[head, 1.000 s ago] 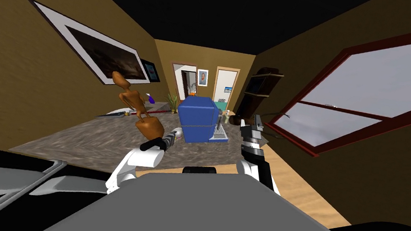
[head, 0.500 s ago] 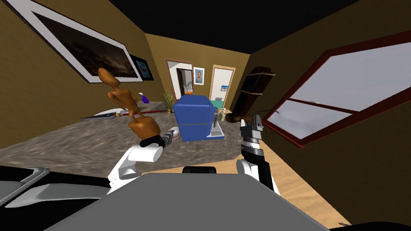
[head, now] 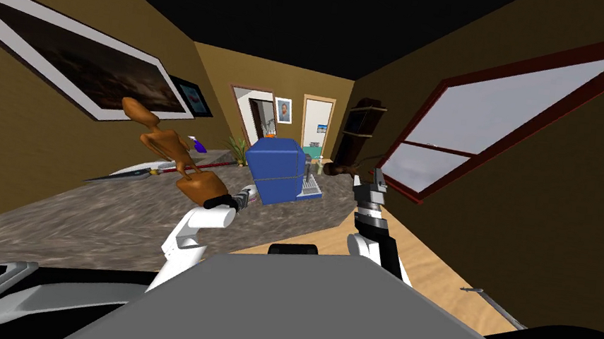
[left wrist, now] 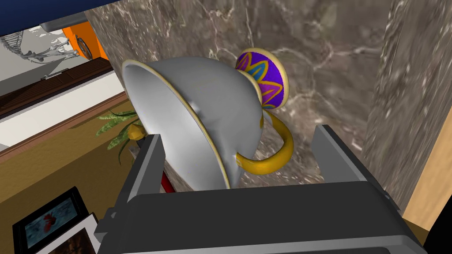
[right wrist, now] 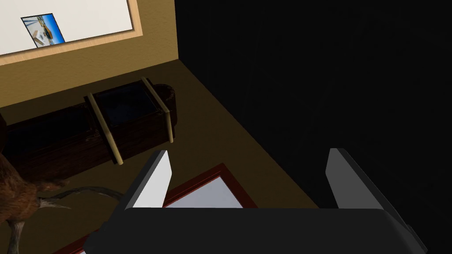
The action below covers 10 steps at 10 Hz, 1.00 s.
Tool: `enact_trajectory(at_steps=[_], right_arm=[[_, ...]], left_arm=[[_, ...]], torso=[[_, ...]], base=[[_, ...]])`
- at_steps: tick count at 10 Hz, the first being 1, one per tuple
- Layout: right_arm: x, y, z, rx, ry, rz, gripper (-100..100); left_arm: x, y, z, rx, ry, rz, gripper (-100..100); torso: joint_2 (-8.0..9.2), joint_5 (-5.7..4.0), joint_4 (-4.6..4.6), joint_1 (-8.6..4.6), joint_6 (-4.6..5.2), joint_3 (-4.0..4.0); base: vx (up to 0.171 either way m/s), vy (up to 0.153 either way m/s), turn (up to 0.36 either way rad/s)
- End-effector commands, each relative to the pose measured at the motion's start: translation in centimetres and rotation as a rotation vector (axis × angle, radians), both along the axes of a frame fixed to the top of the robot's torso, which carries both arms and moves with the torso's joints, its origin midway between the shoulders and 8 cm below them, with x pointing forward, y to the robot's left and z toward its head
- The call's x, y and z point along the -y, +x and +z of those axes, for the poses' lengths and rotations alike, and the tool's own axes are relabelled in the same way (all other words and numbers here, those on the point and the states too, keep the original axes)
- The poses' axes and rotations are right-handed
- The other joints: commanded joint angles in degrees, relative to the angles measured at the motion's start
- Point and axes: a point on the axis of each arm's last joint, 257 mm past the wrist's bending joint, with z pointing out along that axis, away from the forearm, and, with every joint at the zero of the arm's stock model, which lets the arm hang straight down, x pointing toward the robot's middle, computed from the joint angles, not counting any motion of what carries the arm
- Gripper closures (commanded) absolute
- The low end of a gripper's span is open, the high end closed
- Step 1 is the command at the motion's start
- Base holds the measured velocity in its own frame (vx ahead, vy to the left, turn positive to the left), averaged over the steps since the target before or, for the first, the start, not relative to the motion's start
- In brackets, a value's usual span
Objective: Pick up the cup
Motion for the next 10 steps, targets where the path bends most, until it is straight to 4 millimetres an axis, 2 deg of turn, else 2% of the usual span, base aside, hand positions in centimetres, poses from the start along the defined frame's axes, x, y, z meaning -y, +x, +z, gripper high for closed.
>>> enact_trajectory(at_steps=[1,2,3,4,5,9,10], right_arm=[[0.0,0.0,0.0,0.000,0.000,0.000,0],[0.0,0.0,0.0,0.000,0.000,0.000,0],[0.0,0.0,0.0,0.000,0.000,0.000,0],[0.0,0.0,0.0,0.000,0.000,0.000,0],[0.0,0.0,0.0,0.000,0.000,0.000,0],[0.0,0.0,0.0,0.000,0.000,0.000,0],[0.0,0.0,0.0,0.000,0.000,0.000,0]], left_arm=[[-1.8,0.8,0.0,0.004,-0.004,0.032,-100],[-1.8,0.8,0.0,0.004,-0.004,0.032,-100],[-3.0,1.2,0.0,0.007,-0.008,0.052,-100],[-2.3,0.9,-0.2,0.004,-0.006,0.042,-100],[-2.4,0.9,-0.2,0.005,-0.007,0.044,100],[-2.4,0.9,-0.2,0.003,-0.009,0.044,100],[-2.4,0.9,-0.3,0.003,-0.009,0.044,0]], torso=[[0.00,0.00,0.00,0.00,0.00,0.00],[-0.01,0.00,0.00,-0.03,0.00,-0.01],[-0.07,0.01,-0.01,0.05,-0.03,-0.04],[-0.07,0.02,-0.02,0.09,-0.01,-0.04],[-0.15,0.03,-0.03,0.12,-0.04,-0.08],[-0.26,-0.01,-0.03,0.10,-0.02,-0.14],[-0.25,-0.01,-0.03,0.10,-0.03,-0.13]], base=[[-0.073,-0.046,-0.190],[-0.053,-0.024,-0.040],[-0.056,-0.015,-0.094],[-0.028,-0.005,-0.026],[-0.006,-0.001,0.007],[0.000,0.000,0.000],[0.000,0.000,0.000]])
